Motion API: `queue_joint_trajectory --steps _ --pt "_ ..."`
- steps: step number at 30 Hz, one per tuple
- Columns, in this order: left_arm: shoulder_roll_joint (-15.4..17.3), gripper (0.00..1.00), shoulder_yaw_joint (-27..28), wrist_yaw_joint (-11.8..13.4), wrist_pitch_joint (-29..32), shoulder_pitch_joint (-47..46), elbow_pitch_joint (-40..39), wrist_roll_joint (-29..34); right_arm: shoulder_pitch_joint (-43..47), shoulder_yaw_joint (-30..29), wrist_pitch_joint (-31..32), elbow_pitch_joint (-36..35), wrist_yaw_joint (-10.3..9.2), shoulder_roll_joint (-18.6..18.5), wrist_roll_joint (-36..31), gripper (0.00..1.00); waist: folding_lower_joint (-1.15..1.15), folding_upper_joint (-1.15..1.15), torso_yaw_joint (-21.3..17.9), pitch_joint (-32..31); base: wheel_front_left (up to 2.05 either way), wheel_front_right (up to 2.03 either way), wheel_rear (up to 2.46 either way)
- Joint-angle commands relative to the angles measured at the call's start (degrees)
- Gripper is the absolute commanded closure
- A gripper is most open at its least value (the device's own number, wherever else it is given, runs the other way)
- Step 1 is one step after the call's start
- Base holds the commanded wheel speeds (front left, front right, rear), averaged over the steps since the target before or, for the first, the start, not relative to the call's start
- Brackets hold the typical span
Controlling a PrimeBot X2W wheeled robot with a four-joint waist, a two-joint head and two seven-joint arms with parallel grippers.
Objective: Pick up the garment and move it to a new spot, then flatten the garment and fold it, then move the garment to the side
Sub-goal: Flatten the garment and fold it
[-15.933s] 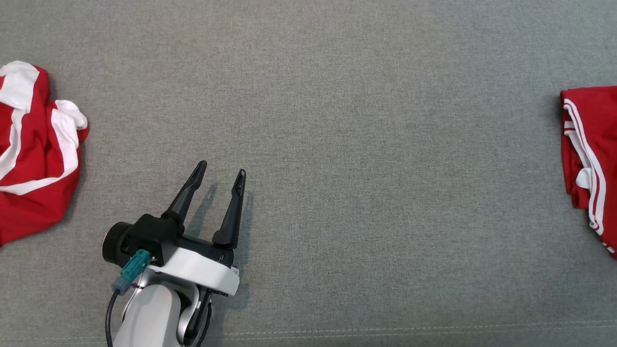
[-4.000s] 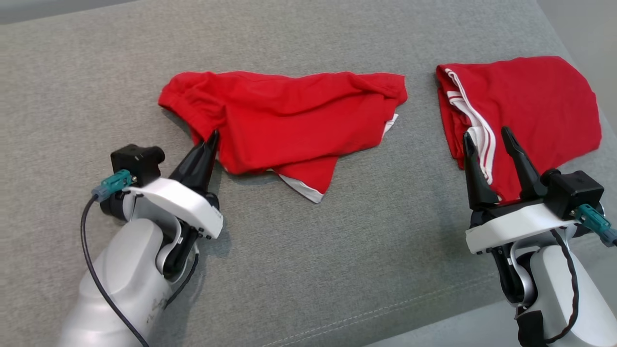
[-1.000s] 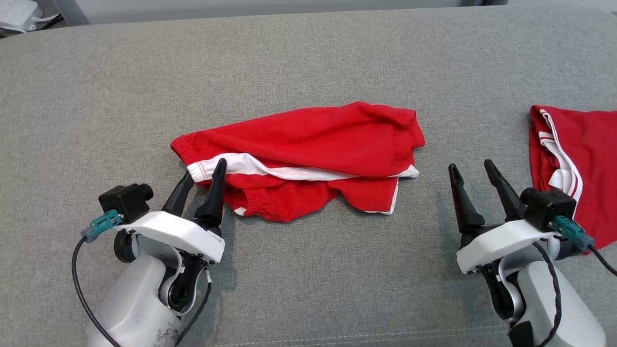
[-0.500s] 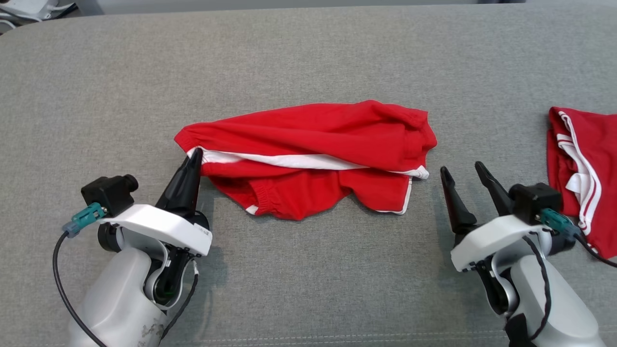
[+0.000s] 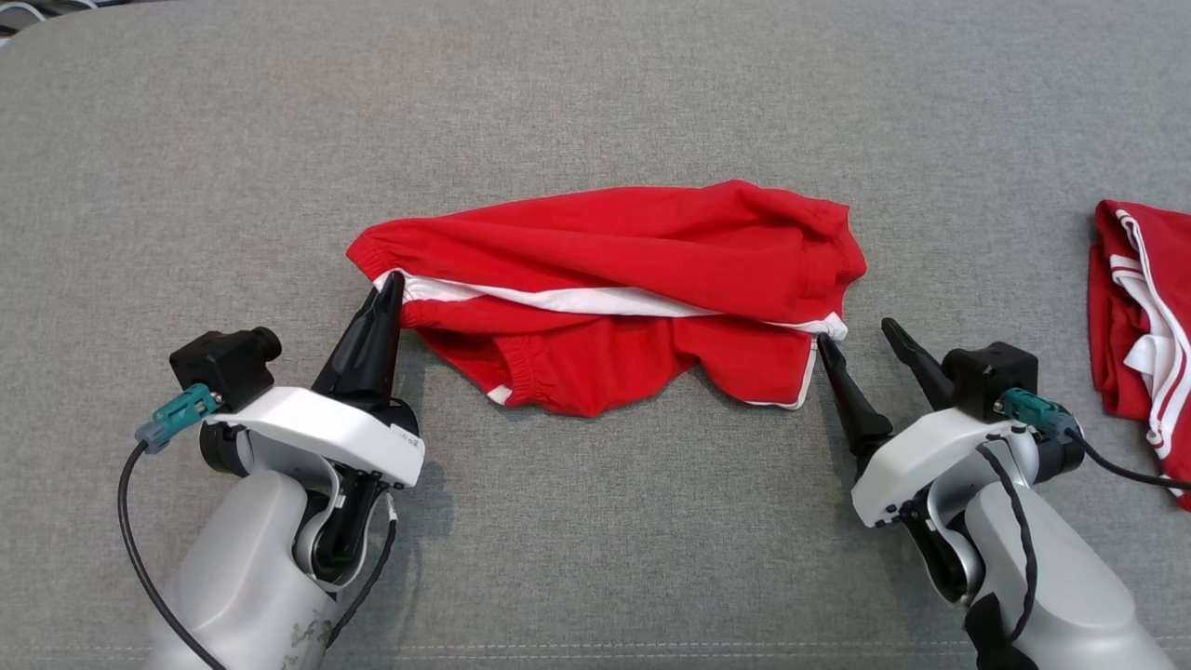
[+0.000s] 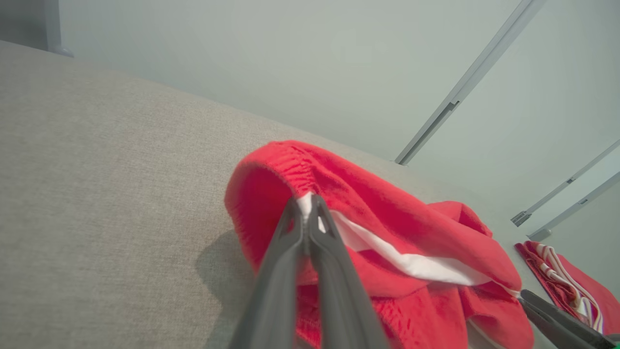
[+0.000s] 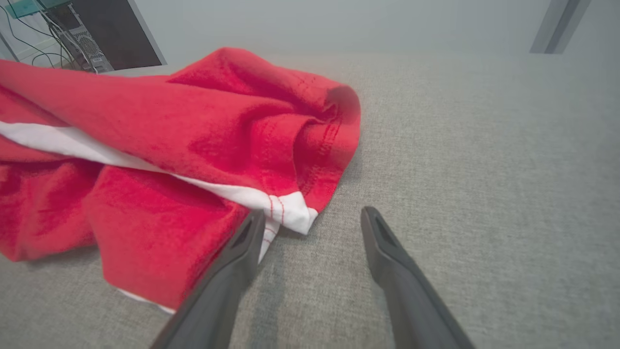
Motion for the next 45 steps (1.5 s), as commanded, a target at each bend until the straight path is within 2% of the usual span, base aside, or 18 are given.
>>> queue_joint_trajectory --steps 1,4,9,13,16,18,21,22,23,36,41,45 --pt "1.2 1.0 2.1 -0.4 -0.6 -1.2 -1.6 0.8 -1.2 1.6 -0.7 -0.5 0.08 0.1 1.1 0.0 0.0 0.0 0.0 0.2 0.0 0.0 0.0" --pt "1.1 1.0 2.3 -0.4 -0.6 -1.2 -1.9 1.0 -1.8 2.4 -0.9 0.0 0.08 0.1 2.1 0.07 0.0 0.0 0.1 0.5 0.0 0.0 0.0" --pt "1.1 1.0 2.2 -0.4 -0.6 -1.2 -2.1 1.2 -2.5 3.4 -1.1 0.3 0.08 0.0 3.3 0.1 0.0 0.0 0.4 1.0 0.0 0.0 0.0" --pt "1.2 1.0 2.2 -0.4 -0.6 -1.1 -2.2 1.1 -3.0 4.3 -1.3 0.8 0.08 -0.2 4.0 0.2 0.0 0.0 0.7 1.3 0.0 0.0 0.0" --pt "1.2 1.0 2.3 -0.4 -0.6 -1.0 -2.3 1.1 -3.3 5.0 -1.3 1.0 0.08 -0.4 4.2 0.52 0.0 0.0 0.9 1.5 0.0 0.0 0.0" --pt "1.3 1.0 2.4 -0.4 -0.6 -1.0 -2.4 1.1 -3.5 5.3 -1.4 0.9 0.08 -0.5 4.4 0.63 0.0 0.0 0.9 1.5 0.0 0.0 0.0" --pt "1.3 1.0 2.5 -0.4 -0.6 -0.9 -2.4 1.2 -3.6 5.4 -1.4 0.5 0.08 -0.7 4.5 0.85 0.0 0.0 0.9 1.5 0.0 0.0 0.0" --pt "1.3 1.0 2.5 -0.4 -0.6 -0.8 -2.4 1.2 -3.6 5.3 -1.4 0.3 0.08 -0.8 4.4 0.98 0.0 0.0 0.8 1.5 0.0 0.0 0.0" --pt "1.3 1.0 2.6 -0.4 -0.6 -0.8 -2.3 1.2 -3.5 5.3 -1.4 0.1 0.08 -0.9 4.4 1.0 0.0 0.0 0.8 1.4 0.0 0.0 0.0" --pt "2.1 1.0 2.2 -0.4 -0.6 -0.6 -4.4 2.8 -1.6 0.5 -1.4 -10.9 0.08 -3.0 6.6 1.0 0.0 0.0 -0.1 -3.2 0.0 0.0 0.0" --pt "3.0 1.0 -0.7 -0.4 -0.2 0.6 -3.0 1.4 -0.5 1.7 -1.3 -12.4 0.08 -4.2 8.5 1.0 0.0 0.0 -0.4 -7.1 0.0 0.0 0.0" --pt "4.3 1.0 -4.1 -0.4 4.0 1.8 -2.4 -1.1 1.2 3.3 -0.1 -12.3 0.08 -4.9 11.0 1.0 0.0 0.0 -0.3 -9.9 0.0 0.0 0.0"
